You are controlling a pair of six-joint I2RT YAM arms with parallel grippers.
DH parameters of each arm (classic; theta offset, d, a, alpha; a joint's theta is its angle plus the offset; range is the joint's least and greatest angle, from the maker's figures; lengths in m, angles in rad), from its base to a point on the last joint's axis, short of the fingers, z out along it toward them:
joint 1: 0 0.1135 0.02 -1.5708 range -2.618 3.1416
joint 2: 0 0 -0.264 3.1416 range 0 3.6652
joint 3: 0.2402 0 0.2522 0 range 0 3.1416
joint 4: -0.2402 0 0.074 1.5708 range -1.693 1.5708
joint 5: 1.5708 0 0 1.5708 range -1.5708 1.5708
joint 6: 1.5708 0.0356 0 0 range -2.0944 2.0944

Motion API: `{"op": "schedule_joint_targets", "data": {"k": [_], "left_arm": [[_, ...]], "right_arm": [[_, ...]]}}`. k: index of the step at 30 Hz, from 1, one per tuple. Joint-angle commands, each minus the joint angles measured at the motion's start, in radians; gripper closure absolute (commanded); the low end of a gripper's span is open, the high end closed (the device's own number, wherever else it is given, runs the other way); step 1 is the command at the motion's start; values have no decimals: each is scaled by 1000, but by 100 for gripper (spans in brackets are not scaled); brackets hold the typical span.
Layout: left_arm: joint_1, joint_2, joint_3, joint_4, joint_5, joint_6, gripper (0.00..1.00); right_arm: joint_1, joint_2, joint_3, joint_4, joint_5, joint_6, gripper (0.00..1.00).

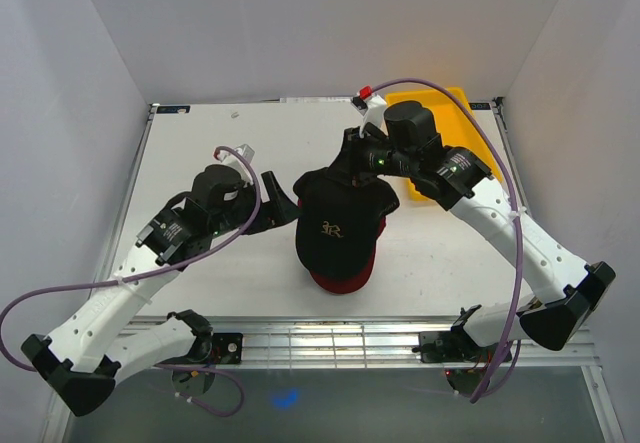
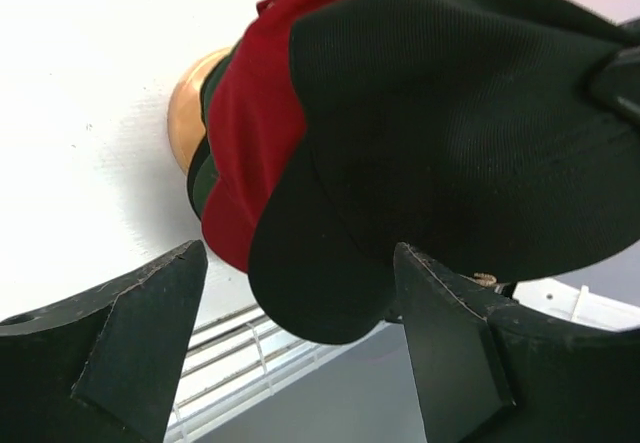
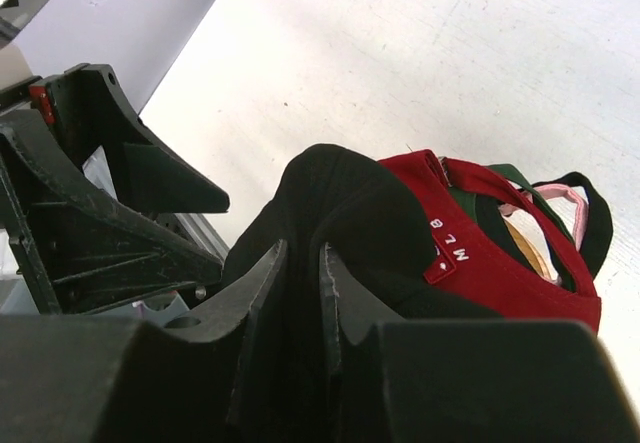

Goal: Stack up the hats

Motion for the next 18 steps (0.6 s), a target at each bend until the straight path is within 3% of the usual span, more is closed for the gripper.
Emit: {"op": "schedule_joint_targets", "data": {"k": [1, 11, 18], "left_arm": [[-1, -32, -17, 23, 76, -4, 15], [-1, -81, -132, 42, 168, -6, 24], [-1, -150, -248, 138, 240, -37, 29]], "right_arm": [[5, -31, -9, 57, -1, -39, 76], [5, -31, -21, 60, -3, -48, 76], [5, -31, -24, 75, -20, -47, 74]]}}
